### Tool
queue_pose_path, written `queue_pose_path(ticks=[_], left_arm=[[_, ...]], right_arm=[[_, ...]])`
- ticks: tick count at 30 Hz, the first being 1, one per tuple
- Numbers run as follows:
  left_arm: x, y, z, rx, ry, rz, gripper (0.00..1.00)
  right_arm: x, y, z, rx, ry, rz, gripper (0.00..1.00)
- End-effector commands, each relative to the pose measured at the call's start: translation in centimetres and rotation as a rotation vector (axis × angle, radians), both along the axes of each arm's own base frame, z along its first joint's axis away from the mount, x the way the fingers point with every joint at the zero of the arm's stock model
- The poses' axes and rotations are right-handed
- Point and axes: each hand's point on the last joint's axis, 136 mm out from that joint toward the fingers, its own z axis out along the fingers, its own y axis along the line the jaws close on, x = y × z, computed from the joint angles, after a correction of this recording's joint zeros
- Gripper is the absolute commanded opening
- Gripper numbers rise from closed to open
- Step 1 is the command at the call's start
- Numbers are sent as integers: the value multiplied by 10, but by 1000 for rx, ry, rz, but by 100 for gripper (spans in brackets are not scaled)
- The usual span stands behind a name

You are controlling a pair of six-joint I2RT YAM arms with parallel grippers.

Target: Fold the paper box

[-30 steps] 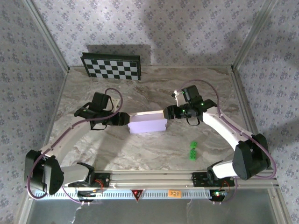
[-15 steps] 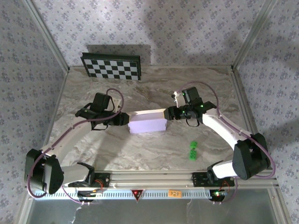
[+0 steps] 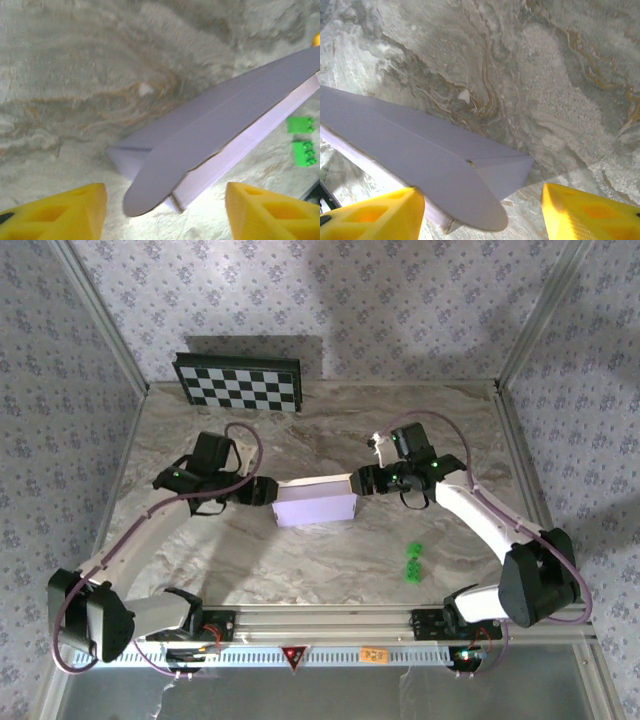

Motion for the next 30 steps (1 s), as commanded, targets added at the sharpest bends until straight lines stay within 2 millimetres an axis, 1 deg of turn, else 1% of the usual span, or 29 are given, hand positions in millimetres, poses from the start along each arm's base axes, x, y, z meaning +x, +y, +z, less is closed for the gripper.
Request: queue_pose_path(ticks=[1,3,7,10,14,18,20,21,25,30], left_arm=[[6,-17,49,-36,-162,-153,72],[7,-30,60,-43,-207,-256,76],[7,-58,67,-67,-240,-455,82],[5,-76,54,13,-256,-605,83],[-8,-97,30,76,-263,-808,84],[1,-98,0,163,-210,-820,83],[4,-96,-10,188,-189,-812,82],[3,-96,-14,193,-174,-820,82],[-3,-96,-24,202,-141,-852,78],[-4,-98,-30,208,-127,-862,70]], right_arm=[[1,-6,41,0,-124,39,67],[0,-10,49,-10,-157,47,68],[4,-20,58,-36,-208,28,69],[7,-23,59,-34,-235,24,69],[7,-23,62,-27,-255,29,70],[5,-25,64,-31,-266,24,71],[4,-25,66,-26,-272,21,71],[4,-25,66,-21,-274,19,71],[5,-24,64,-13,-272,16,71],[5,-21,62,-16,-283,35,70]])
